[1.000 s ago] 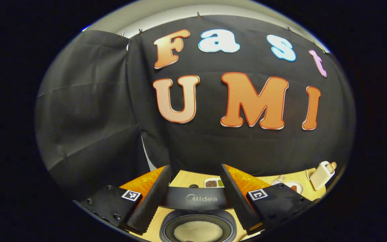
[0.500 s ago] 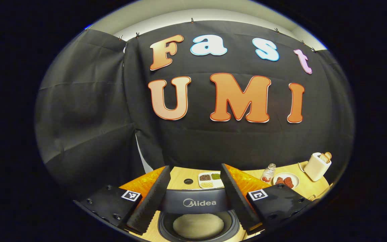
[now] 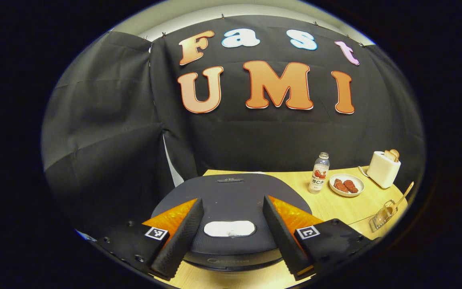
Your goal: Close the left gripper, press the button to open the rice cooker; take a wooden spoon from the chopstick holder with the right hand, scoop a spoonful of rice and pour it into the rice cooker, then put the wooden spoon back into the chopstick holder.
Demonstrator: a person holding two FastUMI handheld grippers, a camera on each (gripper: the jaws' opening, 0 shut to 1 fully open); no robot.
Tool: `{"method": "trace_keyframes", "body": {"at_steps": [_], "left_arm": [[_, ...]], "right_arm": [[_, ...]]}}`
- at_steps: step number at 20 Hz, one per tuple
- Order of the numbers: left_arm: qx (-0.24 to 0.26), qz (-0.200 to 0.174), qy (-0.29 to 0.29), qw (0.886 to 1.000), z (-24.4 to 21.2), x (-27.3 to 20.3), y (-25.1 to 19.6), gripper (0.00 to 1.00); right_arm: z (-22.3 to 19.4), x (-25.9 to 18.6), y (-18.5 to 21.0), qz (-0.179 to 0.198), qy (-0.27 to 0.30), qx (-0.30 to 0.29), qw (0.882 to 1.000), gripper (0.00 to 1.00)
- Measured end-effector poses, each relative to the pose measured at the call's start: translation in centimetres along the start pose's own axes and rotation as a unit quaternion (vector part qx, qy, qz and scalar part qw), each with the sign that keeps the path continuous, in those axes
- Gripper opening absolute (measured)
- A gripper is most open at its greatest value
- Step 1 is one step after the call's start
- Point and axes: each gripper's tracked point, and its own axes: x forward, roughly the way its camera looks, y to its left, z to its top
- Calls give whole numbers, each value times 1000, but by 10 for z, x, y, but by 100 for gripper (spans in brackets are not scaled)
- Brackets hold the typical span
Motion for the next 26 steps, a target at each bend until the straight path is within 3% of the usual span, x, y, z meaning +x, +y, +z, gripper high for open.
{"method": "trace_keyframes", "body": {"at_steps": [3,4,6,11,14,18,22,26], "left_arm": [[-11,-6,25,1000,-34,2,-2,99],[-9,-9,-11,1000,-25,1,-2,100],[-4,-8,-20,1000,-29,-1,-1,99],[3,-7,-27,1000,-26,-1,-3,100],[23,0,3,1000,-23,-6,-3,100],[39,1,-23,999,46,-27,-3,100],[-24,-26,-13,999,120,-55,-11,100],[-51,-15,-56,997,209,-94,3,97]], "right_arm": [[-4,0,-1,-1,6,-1,1000,95],[-7,1,-1,-3,10,-1,1000,95],[-12,2,-5,-6,14,-1,1000,95],[-14,1,-13,-17,13,-1,1000,95],[-6,1,-16,-22,3,6,1000,95],[10,-2,-19,-23,-18,-1,1000,95],[35,-5,-26,-28,-39,-17,999,95],[68,-13,-32,-33,-65,-27,997,95]]}}
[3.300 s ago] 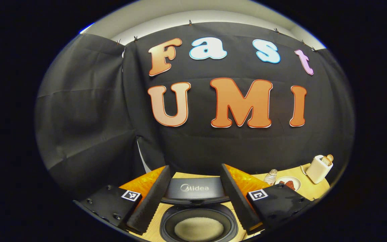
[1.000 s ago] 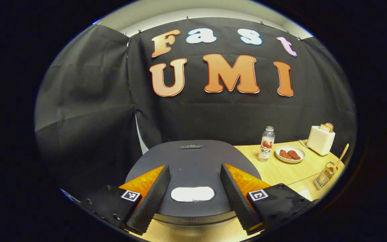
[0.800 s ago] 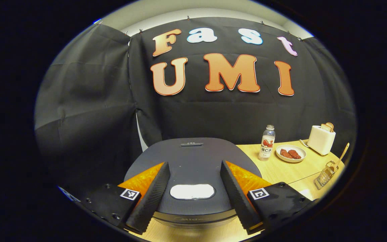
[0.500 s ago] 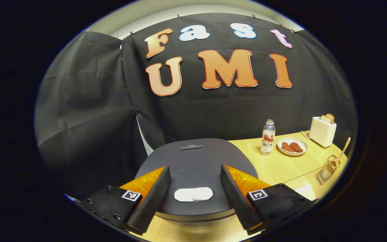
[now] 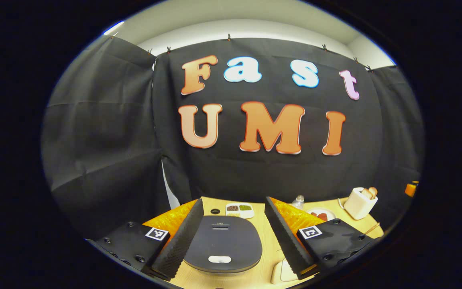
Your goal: Close the left gripper, press the button to open the rice cooker; take a wooden spoon from the chopstick holder with the right hand, scoop a spoonful of rice and pour it into the rice cooker, then put the wooden spoon back into the chopstick holder.
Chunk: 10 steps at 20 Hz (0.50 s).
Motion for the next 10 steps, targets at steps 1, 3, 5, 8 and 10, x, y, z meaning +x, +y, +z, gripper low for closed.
{"method": "trace_keyframes", "body": {"at_steps": [1,3,5,8,10], "left_arm": [[-4,8,-7,1000,18,-8,4,97],[-18,14,-22,1000,45,-22,10,100],[-33,15,-39,999,62,-35,15,100],[-22,35,-55,998,70,-50,28,100],[2,56,-65,996,76,-58,35,100]], "right_arm": [[8,-2,-3,-4,-7,-6,1000,95],[26,-8,-10,-11,-19,-19,1000,95],[45,-14,-15,-16,-36,-28,999,95],[62,-25,-18,-15,-53,-28,998,95],[62,-29,-22,-16,-52,-35,998,100]]}}
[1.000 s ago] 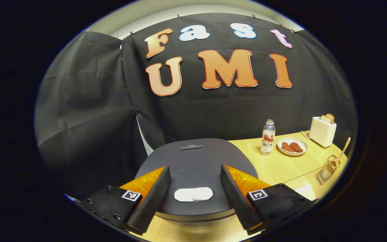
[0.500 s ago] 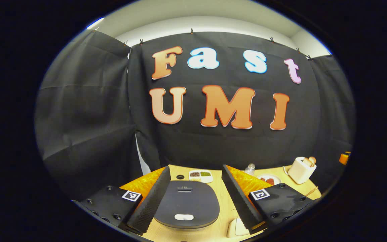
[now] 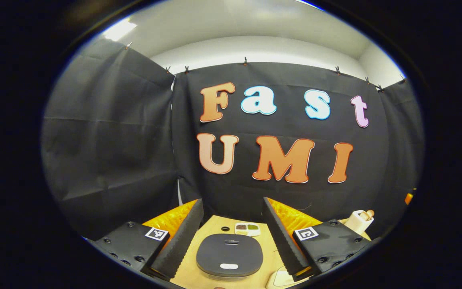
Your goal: Close the left gripper, press the button to open the rice cooker; take a wooden spoon from the chopstick holder with the right hand, scoop a spoonful of rice and pour it into the rice cooker, then put the wooden spoon back into the chopstick holder.
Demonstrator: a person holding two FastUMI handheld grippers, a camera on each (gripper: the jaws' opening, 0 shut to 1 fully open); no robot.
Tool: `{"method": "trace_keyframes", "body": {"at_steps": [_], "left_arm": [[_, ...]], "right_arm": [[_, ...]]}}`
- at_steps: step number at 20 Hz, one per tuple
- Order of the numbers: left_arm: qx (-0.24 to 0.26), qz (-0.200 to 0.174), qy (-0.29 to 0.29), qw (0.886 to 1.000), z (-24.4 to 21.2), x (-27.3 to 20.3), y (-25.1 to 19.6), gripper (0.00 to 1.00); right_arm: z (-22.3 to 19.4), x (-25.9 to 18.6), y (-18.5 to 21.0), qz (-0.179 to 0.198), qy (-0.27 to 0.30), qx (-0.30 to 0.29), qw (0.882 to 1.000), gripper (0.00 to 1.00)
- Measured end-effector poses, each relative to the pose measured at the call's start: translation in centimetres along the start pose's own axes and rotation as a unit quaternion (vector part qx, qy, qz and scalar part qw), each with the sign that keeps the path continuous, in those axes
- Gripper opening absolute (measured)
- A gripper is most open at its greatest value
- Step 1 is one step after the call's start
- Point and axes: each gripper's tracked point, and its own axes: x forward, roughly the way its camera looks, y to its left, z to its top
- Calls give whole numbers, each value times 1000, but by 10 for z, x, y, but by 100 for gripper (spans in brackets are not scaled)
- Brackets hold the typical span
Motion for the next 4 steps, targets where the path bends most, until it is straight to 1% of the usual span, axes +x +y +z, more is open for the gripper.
{"method": "trace_keyframes", "body": {"at_steps": [1,2,3,4], "left_arm": [[9,7,-7,1000,4,-2,0,99],[12,8,-10,1000,7,-5,-3,99],[10,9,-13,1000,7,-9,-7,99],[7,6,-17,1000,8,-13,-10,99]], "right_arm": [[0,-1,-1,1,1,-3,1000,100],[-1,-3,-1,3,2,-4,1000,95],[-1,-4,-1,6,3,-4,1000,100],[-3,-6,-3,6,5,-6,1000,100]]}}
